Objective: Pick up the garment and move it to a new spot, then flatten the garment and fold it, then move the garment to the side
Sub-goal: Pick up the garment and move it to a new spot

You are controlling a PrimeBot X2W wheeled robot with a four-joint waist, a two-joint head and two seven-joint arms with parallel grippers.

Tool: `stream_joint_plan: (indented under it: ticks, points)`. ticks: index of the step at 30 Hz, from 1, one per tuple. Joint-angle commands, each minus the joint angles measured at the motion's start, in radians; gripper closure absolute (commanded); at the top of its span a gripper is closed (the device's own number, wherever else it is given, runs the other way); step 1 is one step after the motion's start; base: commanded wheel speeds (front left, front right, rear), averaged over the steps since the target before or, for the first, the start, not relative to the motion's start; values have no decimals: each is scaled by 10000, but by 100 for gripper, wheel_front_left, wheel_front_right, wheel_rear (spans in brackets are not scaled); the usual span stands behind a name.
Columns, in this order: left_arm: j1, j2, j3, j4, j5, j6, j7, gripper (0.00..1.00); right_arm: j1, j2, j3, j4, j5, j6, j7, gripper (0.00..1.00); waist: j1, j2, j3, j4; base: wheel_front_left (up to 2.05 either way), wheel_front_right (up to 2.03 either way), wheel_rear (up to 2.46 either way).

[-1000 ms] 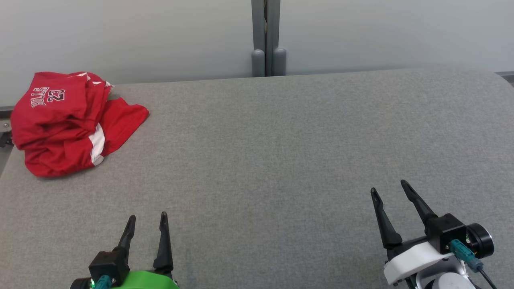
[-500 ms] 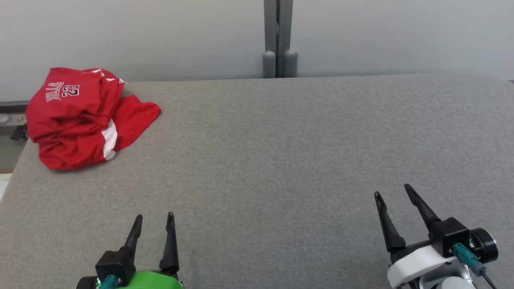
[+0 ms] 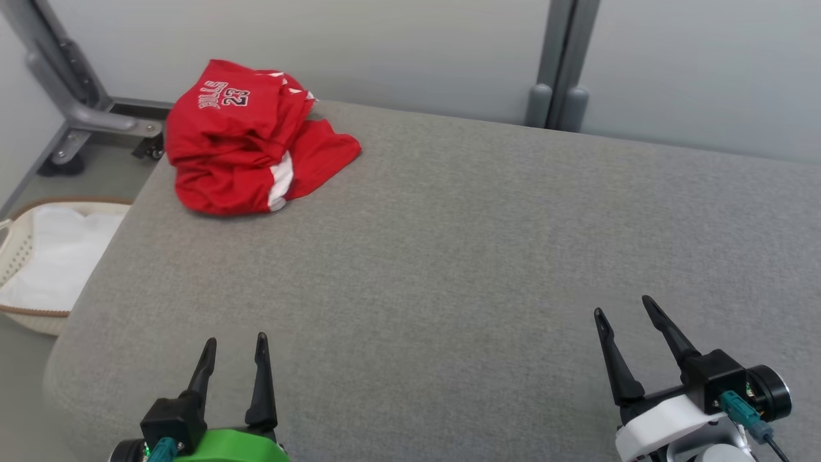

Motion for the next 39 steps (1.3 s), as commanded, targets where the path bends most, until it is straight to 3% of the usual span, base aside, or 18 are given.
stream_joint_plan:
  ticks: [1, 13, 24, 30, 35, 39]
  points:
    - [91, 53, 26, 0, -60, -11, -5, 0, 3, -42, 36, -7, 41, -10, -21, 0, 0, 0, 87, 904, 0, 0, 0]
    - [136, 53, 28, 39, 23, -89, -5, 0, -59, -44, 58, 58, 98, -10, -21, 0, 0, 0, 85, 1620, 0, 0, 0]
    - [-57, 53, 396, -415, 11, 24, -3, 0, -148, -44, 18, -76, 211, -10, -21, 0, 0, 0, 331, 1494, 0, 0, 0]
    - [-836, 152, 931, -1859, 585, -218, -3, 0, -355, -47, -9, -207, -106, -10, -21, 0, 0, 0, 656, 1206, 0, 0, 0]
    - [-2536, 1060, 1564, -2530, 690, -489, 0, 0, -605, -43, 75, -352, -439, -10, -21, 0, 0, 0, 1077, 843, 0, 0, 0]
    - [-4134, 2117, 1852, -1970, 383, -580, 248, 0, -813, -44, 185, -463, -774, -10, -20, 0, 0, 0, 1568, 457, 0, 0, 0]
